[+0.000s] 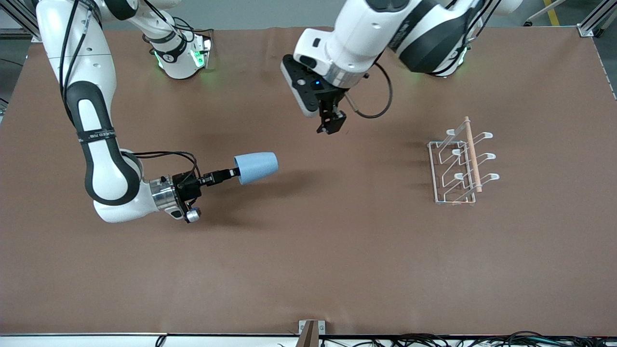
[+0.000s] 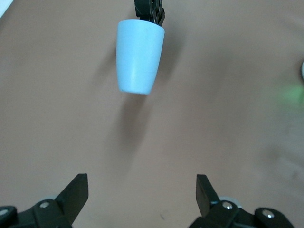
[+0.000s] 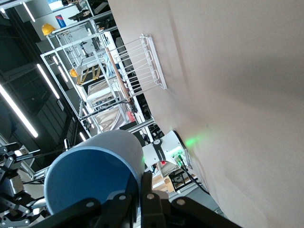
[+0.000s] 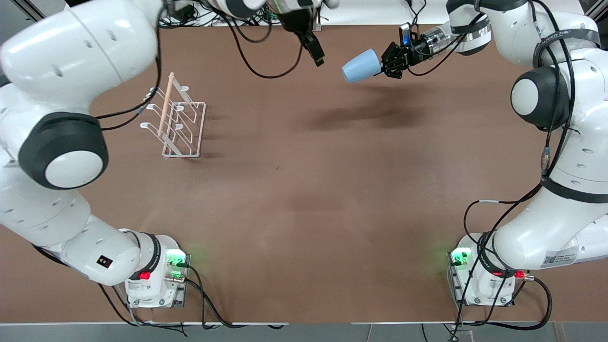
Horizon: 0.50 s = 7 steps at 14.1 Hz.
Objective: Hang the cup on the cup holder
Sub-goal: 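Lower the left gripper onto the cup's base and grasp it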
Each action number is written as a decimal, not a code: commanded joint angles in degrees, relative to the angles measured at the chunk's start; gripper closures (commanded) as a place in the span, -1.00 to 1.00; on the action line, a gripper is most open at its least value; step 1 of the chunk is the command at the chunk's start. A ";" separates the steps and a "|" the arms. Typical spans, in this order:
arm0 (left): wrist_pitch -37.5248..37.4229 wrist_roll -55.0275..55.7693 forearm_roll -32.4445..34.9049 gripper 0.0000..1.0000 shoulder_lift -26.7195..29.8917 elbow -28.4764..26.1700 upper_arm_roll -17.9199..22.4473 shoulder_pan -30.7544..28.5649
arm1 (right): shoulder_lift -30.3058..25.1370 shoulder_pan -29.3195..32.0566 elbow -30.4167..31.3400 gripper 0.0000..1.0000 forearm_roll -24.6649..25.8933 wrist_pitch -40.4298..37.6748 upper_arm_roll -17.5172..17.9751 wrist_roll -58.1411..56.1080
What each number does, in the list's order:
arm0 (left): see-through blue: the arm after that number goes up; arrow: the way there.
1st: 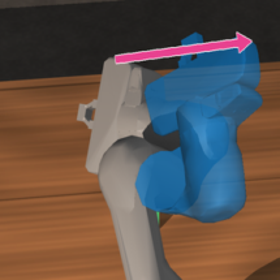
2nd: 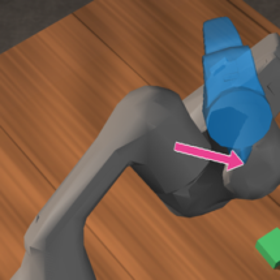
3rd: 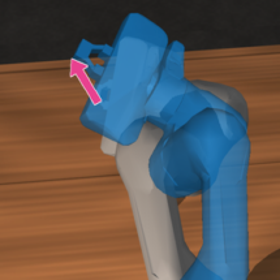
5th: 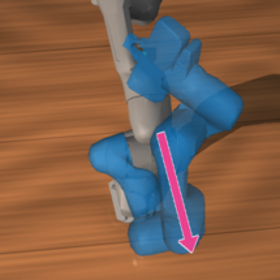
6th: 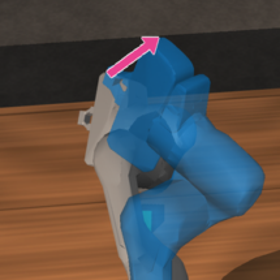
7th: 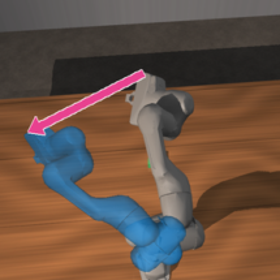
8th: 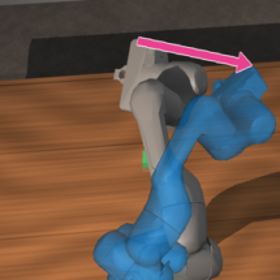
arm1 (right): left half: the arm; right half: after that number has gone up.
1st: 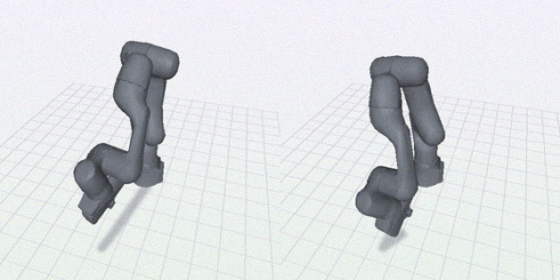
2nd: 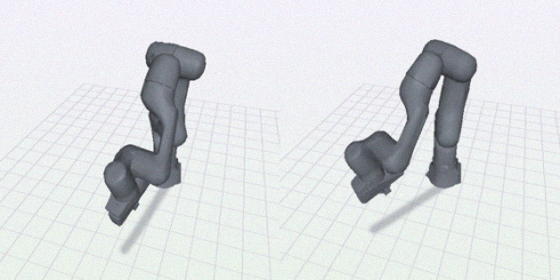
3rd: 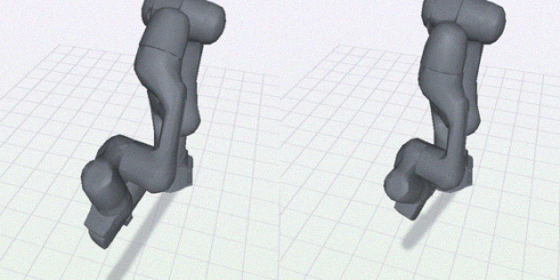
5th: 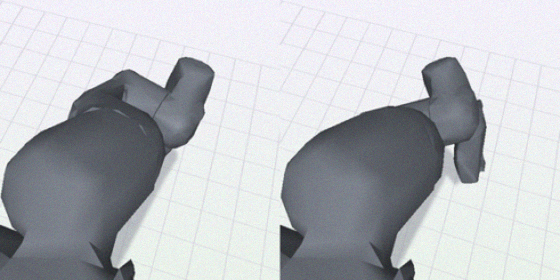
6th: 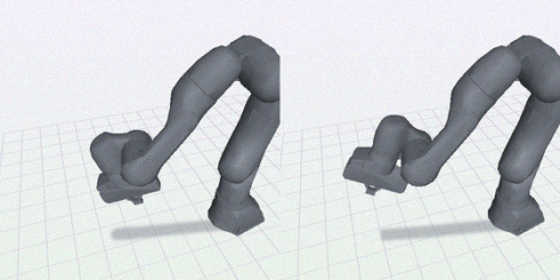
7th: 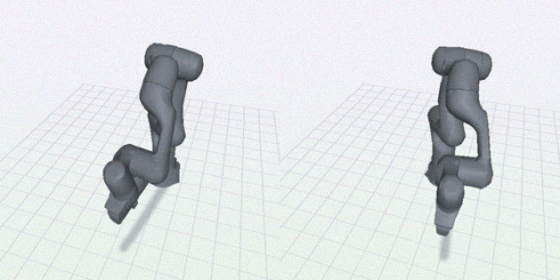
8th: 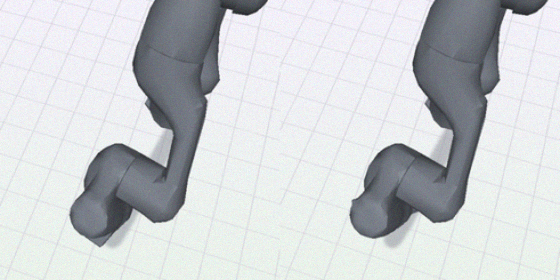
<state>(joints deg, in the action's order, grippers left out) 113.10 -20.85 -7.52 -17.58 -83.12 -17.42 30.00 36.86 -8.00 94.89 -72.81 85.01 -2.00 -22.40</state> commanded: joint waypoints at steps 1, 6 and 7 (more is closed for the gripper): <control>3.60 -1.56 2.77 -1.00 -3.77 1.39 0.28 1.37 | -0.83 0.26 1.53 0.99 -1.45 -1.24 -0.02 -2.56; 8.97 -1.48 7.51 -1.00 -9.30 3.75 0.28 4.36 | -0.74 -0.08 1.62 0.99 -3.21 -3.71 -0.11 -2.82; 9.59 -1.30 8.39 -1.00 -10.45 4.80 0.28 4.80 | -0.74 -0.09 1.62 0.99 -3.47 -3.71 -0.11 -2.82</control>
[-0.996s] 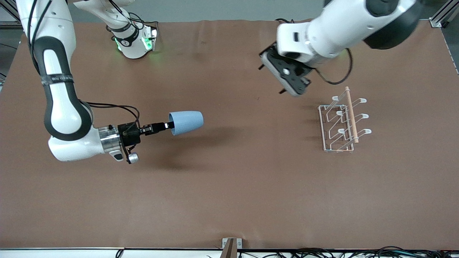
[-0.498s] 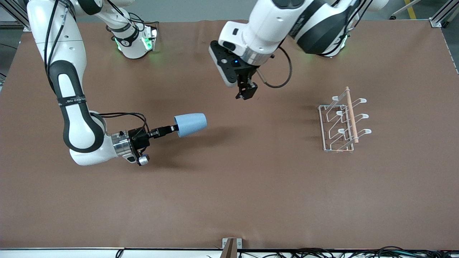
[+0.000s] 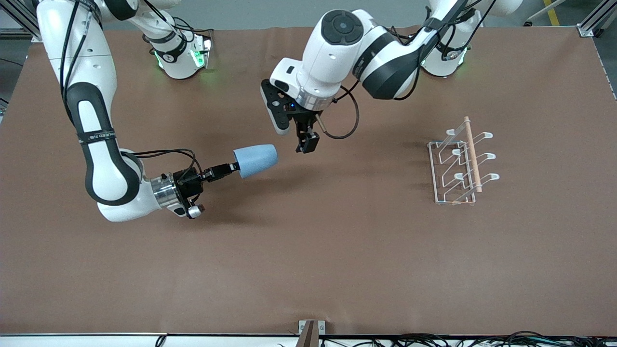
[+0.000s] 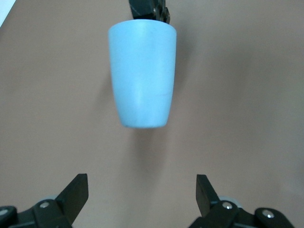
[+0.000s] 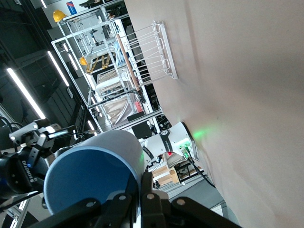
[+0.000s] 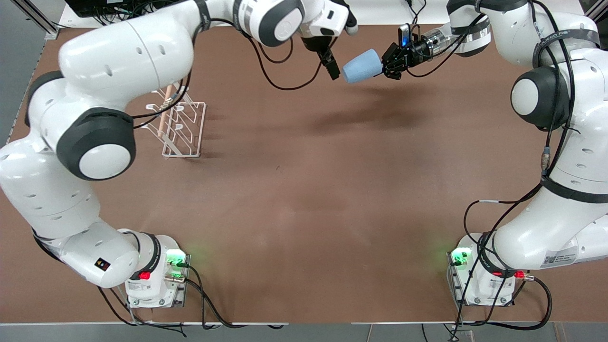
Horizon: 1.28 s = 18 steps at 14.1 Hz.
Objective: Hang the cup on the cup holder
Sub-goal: 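Lower the left gripper onto the cup's base and grasp it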
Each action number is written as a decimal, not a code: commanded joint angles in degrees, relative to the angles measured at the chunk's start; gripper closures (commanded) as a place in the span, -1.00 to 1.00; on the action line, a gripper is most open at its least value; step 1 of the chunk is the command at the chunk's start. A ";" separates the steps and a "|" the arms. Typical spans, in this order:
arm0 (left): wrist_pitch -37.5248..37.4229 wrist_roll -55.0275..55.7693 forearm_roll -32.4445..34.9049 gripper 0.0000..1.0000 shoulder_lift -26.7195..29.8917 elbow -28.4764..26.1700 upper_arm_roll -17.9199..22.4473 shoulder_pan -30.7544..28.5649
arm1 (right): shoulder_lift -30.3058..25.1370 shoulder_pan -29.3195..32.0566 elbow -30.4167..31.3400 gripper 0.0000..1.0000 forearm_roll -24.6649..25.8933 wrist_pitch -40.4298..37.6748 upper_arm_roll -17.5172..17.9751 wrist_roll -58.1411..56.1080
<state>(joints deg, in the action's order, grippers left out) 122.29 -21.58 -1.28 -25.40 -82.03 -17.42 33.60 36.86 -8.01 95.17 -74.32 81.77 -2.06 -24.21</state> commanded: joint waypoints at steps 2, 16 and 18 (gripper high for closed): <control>2.16 -0.13 2.15 -1.00 -4.04 4.33 0.28 1.90 | -0.74 -0.08 1.33 0.99 -1.97 -0.47 -0.05 -1.01; 11.66 -0.57 3.21 -0.99 -14.14 11.09 2.74 5.68 | -0.65 0.54 1.24 0.97 -1.97 -0.56 -0.05 -0.93; 13.32 -0.22 3.21 -0.97 -15.20 11.71 5.02 8.05 | -0.65 0.45 1.24 0.96 -1.97 -0.56 -0.05 -0.93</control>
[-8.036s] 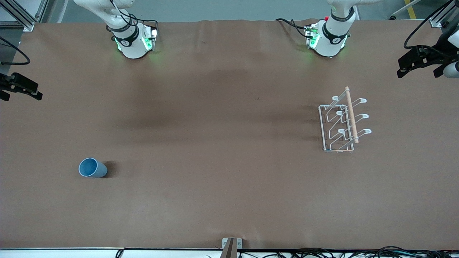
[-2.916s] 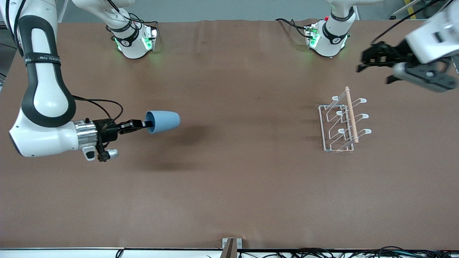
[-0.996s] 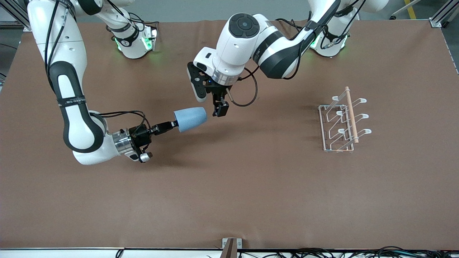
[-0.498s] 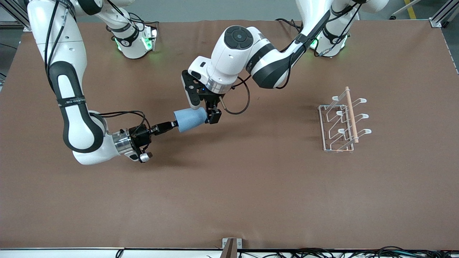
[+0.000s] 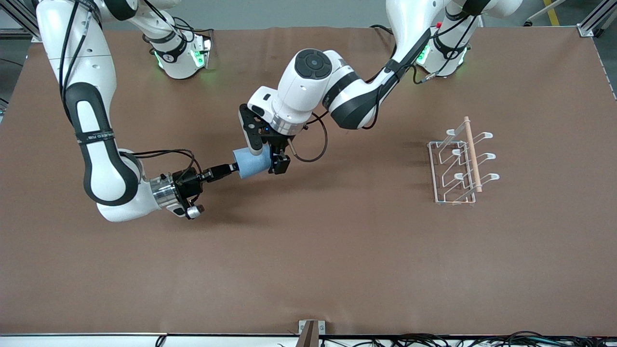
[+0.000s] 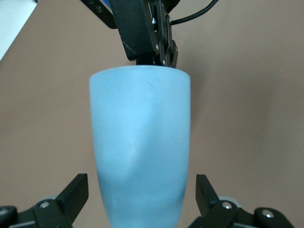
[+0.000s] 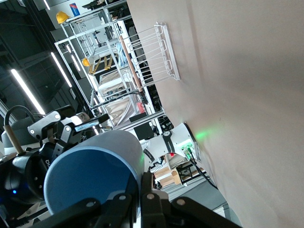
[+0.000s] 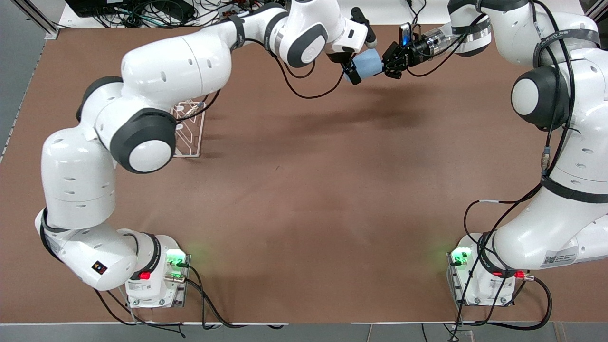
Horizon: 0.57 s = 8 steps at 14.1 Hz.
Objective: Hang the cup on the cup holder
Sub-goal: 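Lower the left gripper onto the cup's base and grasp it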
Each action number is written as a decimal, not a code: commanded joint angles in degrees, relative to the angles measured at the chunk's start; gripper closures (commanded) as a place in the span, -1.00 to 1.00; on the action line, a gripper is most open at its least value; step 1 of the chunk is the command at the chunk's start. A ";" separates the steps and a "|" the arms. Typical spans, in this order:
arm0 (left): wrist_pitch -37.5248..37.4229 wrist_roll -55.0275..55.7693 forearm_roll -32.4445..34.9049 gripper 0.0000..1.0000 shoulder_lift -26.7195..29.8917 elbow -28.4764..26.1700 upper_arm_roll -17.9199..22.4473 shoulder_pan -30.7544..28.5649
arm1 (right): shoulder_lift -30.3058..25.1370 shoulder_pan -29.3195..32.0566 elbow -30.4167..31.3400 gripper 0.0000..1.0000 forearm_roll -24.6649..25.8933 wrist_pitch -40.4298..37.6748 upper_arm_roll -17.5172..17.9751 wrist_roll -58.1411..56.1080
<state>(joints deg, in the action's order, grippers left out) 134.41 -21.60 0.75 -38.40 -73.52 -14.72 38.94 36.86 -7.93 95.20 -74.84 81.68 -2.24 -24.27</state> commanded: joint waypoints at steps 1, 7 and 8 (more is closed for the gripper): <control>2.08 -0.20 1.09 -0.97 -2.64 3.21 3.37 3.50 | -0.65 0.37 1.21 0.96 -1.45 -0.47 0.14 -0.87; 3.32 -0.03 1.09 -0.76 -6.43 5.76 4.52 5.44 | -0.65 0.37 1.21 0.96 -1.45 -0.38 0.14 -0.78; 3.32 -0.02 1.18 -0.53 -6.34 5.76 4.87 5.71 | -0.65 0.37 1.21 0.93 -1.45 -0.38 0.14 -0.69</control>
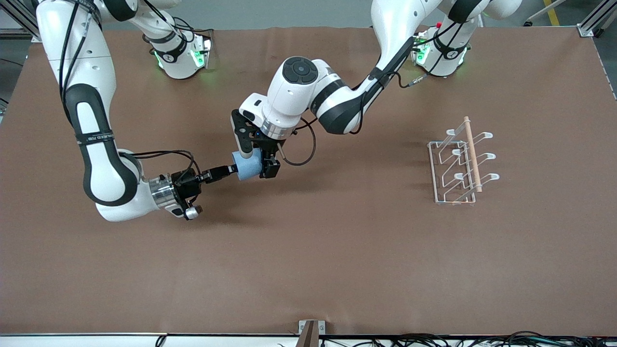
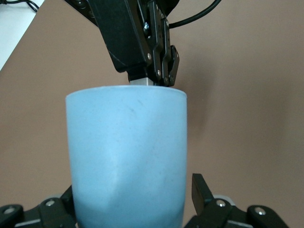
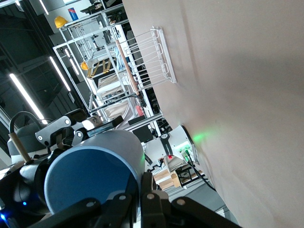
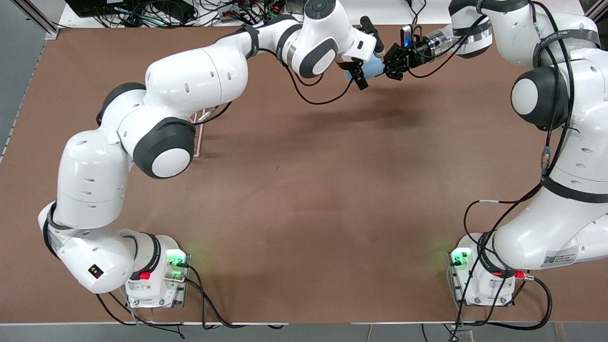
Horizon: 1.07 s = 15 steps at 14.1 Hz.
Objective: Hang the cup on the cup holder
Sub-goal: 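Open the right gripper and withdraw while the left gripper takes the cup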
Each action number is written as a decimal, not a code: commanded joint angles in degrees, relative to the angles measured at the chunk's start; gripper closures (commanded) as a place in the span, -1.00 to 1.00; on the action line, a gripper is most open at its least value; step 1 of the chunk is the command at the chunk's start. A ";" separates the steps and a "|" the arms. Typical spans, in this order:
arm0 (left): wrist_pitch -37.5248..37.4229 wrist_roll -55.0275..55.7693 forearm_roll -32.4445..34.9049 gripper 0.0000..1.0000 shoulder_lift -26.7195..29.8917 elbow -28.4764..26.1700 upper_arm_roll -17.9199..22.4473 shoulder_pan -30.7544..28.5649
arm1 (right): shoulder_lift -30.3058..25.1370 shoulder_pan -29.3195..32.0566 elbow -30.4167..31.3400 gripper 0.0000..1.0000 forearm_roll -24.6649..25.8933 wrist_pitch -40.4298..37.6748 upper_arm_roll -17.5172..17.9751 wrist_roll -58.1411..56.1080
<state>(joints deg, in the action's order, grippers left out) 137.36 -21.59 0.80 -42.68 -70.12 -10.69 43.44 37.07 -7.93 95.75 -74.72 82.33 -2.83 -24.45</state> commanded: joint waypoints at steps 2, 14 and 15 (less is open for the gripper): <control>-0.07 -0.11 1.14 -0.16 -1.79 2.27 3.12 2.96 | -0.86 0.46 0.58 0.72 -1.56 -1.04 0.63 -0.07; -19.47 -0.55 3.94 0.03 5.94 1.83 4.89 3.85 | -1.82 -0.07 -3.45 -1.00 3.86 1.41 -0.07 9.86; -22.11 -0.55 4.21 0.04 6.90 1.83 4.89 3.68 | -2.00 -0.07 -3.72 -1.00 6.58 3.25 0.02 9.95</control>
<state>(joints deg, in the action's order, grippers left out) 119.56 -21.61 3.60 -38.55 -67.65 -6.39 46.87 36.40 -7.95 92.08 -71.99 83.31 -2.79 -15.84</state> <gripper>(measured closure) 0.273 0.062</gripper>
